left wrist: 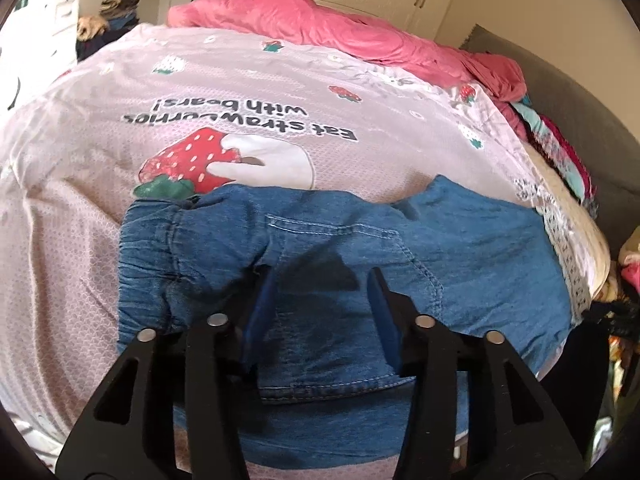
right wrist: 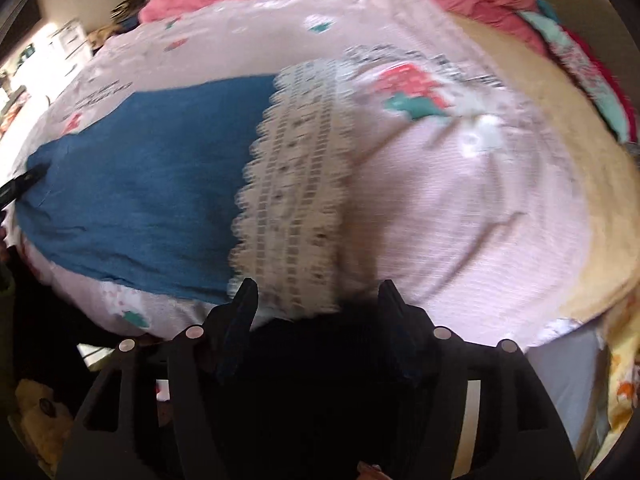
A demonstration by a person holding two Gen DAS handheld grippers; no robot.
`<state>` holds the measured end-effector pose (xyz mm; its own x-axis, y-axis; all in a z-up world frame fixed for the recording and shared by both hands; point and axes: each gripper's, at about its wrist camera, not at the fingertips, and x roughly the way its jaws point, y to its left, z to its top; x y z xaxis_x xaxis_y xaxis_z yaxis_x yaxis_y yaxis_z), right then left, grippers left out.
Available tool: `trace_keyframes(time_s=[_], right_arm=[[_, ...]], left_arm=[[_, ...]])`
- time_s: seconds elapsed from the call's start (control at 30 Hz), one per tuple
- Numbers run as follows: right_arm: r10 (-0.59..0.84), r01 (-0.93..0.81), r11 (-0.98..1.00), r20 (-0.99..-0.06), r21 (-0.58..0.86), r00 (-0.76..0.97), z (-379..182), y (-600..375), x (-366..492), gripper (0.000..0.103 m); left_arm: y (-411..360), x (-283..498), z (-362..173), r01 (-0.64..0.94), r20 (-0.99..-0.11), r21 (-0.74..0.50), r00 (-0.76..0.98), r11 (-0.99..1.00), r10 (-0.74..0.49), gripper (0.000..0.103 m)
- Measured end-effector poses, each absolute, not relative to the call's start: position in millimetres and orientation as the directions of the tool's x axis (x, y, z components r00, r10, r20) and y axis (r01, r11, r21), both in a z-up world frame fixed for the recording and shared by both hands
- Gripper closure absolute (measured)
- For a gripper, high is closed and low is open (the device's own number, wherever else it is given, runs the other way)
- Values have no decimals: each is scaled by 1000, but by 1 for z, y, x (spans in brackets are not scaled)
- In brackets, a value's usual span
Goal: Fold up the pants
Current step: 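Release the lace edge and open both grippers above the pants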
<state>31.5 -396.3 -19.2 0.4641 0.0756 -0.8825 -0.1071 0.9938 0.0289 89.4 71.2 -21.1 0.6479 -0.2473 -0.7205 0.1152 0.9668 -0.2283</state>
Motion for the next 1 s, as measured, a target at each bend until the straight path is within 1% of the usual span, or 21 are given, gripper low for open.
trace_keyframes(time_s=[0.1, 0.13, 0.17, 0.2, 0.23, 0.27, 0.3, 0.33, 0.47, 0.53, 0.57, 0.67, 0.77, 0.8, 0.87, 0.93, 1.0], right_arm=[[81, -65, 996, -851, 55, 518, -8, -404, 20, 42], [74, -55, 997, -834, 52, 546, -2, -404, 16, 42], [71, -59, 997, -823, 46, 564, 1, -403, 14, 42], [70, -66, 997, -810, 38, 582, 5, -399, 13, 41], [73, -83, 996, -795, 29, 603, 9, -392, 13, 35], [87, -110, 994, -783, 24, 616, 13, -383, 13, 21], [100, -132, 991, -772, 22, 627, 15, -373, 15, 17], [122, -162, 987, -757, 21, 642, 17, -362, 17, 17], [184, -266, 964, -751, 12, 634, 18, -316, 35, 17], [213, -299, 954, -749, 22, 627, 16, -295, 49, 17], [224, -309, 951, -748, 27, 625, 14, -287, 54, 17], [213, -307, 952, -766, 22, 606, 3, -268, 74, 17], [186, -298, 954, -789, 4, 585, -15, -253, 83, 17], [172, -295, 955, -799, -8, 576, -21, -250, 84, 17], [137, -271, 962, -847, -9, 514, -44, -246, 89, 15], [159, -238, 971, -836, 35, 526, -51, -251, 90, 14], [164, -241, 970, -832, 38, 530, -49, -250, 90, 13]], left_arm=[[65, 84, -18, 127, -718, -190, 658, 974, -226, 54], [63, 82, -15, 126, -716, -179, 664, 976, -217, 49], [61, 79, -13, 126, -713, -168, 669, 978, -209, 41], [58, 74, -9, 130, -708, -150, 678, 980, -198, 38], [53, 68, -4, 138, -700, -127, 689, 982, -187, 37], [49, 65, -1, 146, -696, -114, 694, 983, -184, 37], [42, 59, 3, 165, -689, -92, 701, 982, -183, 36], [37, 56, 6, 175, -685, -74, 707, 982, -178, 34], [10, 51, 4, 219, -681, 26, 718, 975, -144, 23], [2, 52, -3, 230, -696, 68, 708, 971, -119, 22], [0, 53, -8, 230, -708, 90, 699, 969, -100, 20], [6, 58, -18, 210, -741, 99, 668, 973, -69, 16], [20, 63, -30, 177, -774, 104, 633, 979, -32, 15], [24, 62, -34, 181, -782, 90, 622, 979, -43, 15], [29, 63, -38, 189, -787, 47, 612, 981, -80, 15], [29, 63, -38, 187, -788, 39, 610, 982, -85, 15], [28, 62, -38, 188, -787, 44, 611, 981, -82, 14]])
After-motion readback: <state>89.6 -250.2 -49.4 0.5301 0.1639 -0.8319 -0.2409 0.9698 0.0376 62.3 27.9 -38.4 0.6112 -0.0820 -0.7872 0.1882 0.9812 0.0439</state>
